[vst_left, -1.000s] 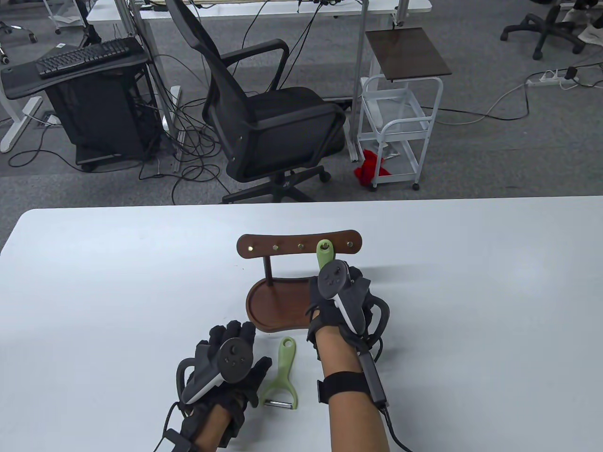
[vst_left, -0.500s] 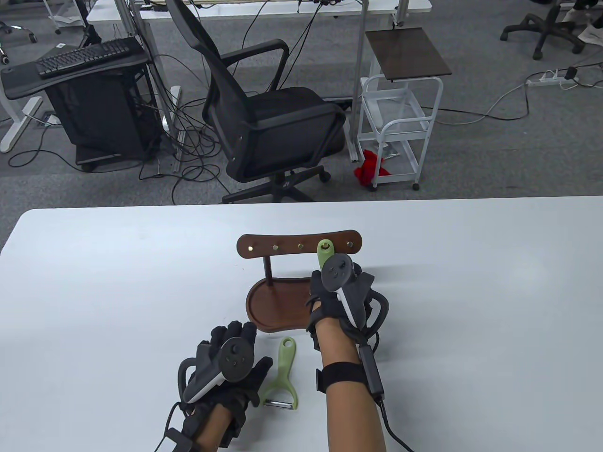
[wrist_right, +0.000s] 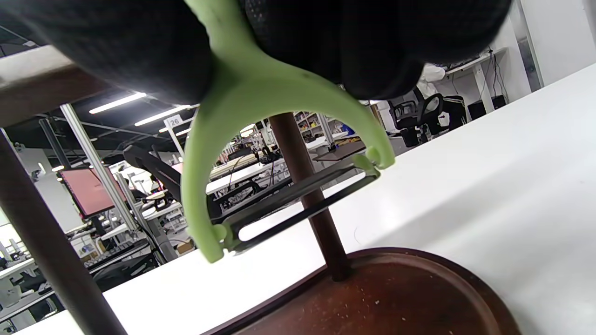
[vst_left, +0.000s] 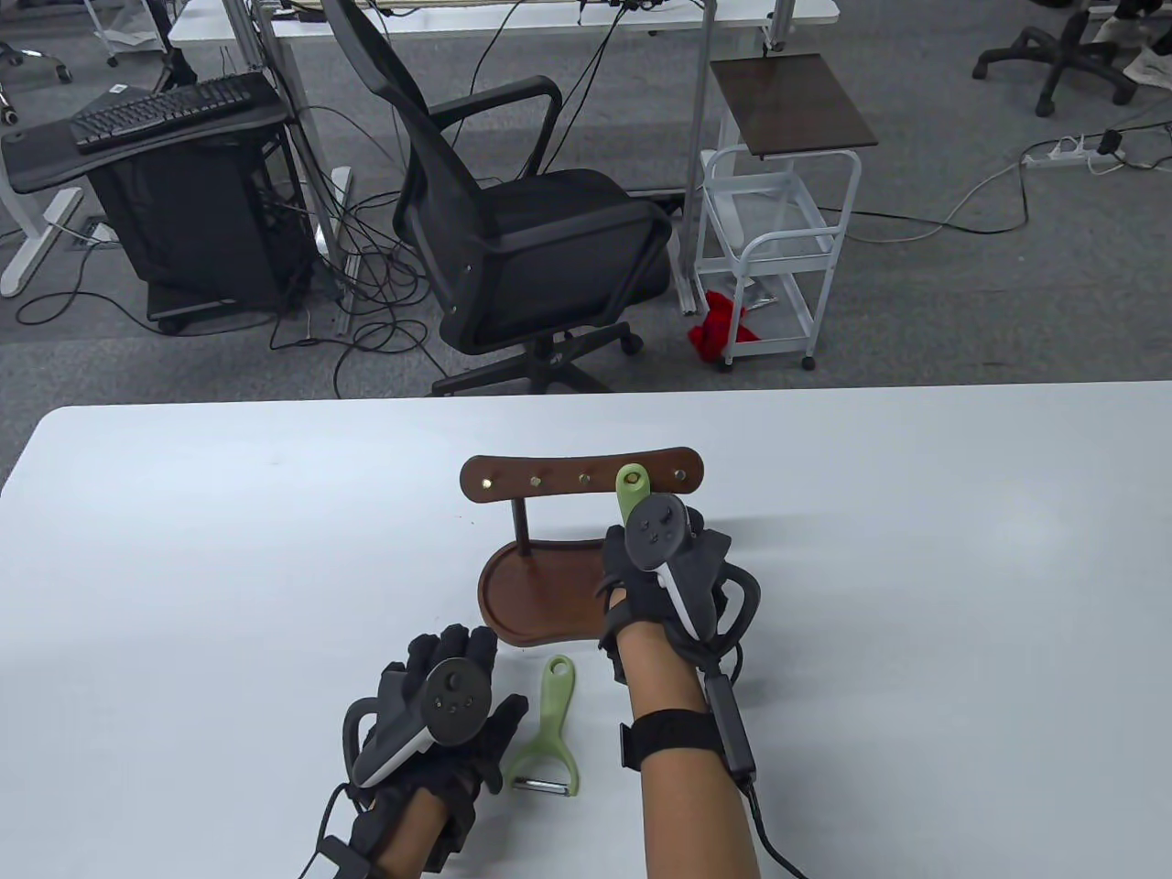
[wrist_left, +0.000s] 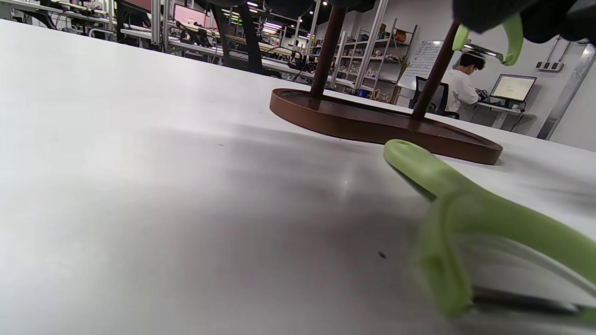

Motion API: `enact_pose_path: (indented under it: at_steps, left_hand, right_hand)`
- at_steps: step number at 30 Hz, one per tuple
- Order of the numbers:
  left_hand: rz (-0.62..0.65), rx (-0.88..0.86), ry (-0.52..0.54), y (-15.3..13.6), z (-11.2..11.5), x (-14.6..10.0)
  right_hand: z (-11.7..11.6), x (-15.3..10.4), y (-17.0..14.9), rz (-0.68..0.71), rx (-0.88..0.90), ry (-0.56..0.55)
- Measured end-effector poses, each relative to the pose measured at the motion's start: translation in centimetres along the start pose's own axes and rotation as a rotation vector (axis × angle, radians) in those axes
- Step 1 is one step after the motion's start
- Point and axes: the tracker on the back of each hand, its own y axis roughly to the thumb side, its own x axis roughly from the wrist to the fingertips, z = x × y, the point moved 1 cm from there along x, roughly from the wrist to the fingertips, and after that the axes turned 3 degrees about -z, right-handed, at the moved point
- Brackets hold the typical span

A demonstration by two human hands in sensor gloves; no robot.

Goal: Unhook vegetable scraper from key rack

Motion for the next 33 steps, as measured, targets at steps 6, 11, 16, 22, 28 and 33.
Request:
enact_pose_path:
  at_steps: [6,11,16,22,28,33]
  left_hand:
    - [-0.003,-0.005,-0.001,-0.1,0.0,-0.1]
    - [-0.003,-0.004,-0.005,-0.1,0.0,-0.2]
    - [-0.004,-0.005,-0.009,-0.1,0.1,-0.3]
    - [-0.003,-0.001,-0.013,-0.1,0.1,-0.3]
    - [-0.003,0.005,-0.014,0.0,0.2,-0.3]
    - [-0.009,0.009,-0.017,0.0,0.2,-0.3]
  right_hand:
    - [0.6,-0.8,-0.2,0.045,0.003,-0.024]
    - [0.7,-1.8,-0.7,0.132,0.000,-0.036]
    - [1.0,-2.7,-1.4,0.204,-0.023,-0.049]
    - [1.4,-4.2,-2.5,0.280,0.011,-0.064]
    - [1.6,-5.7,-3.0,0.340,0.035,-0.063]
    - [2.2,-6.8,-3.1,0.416,0.095,-0.096]
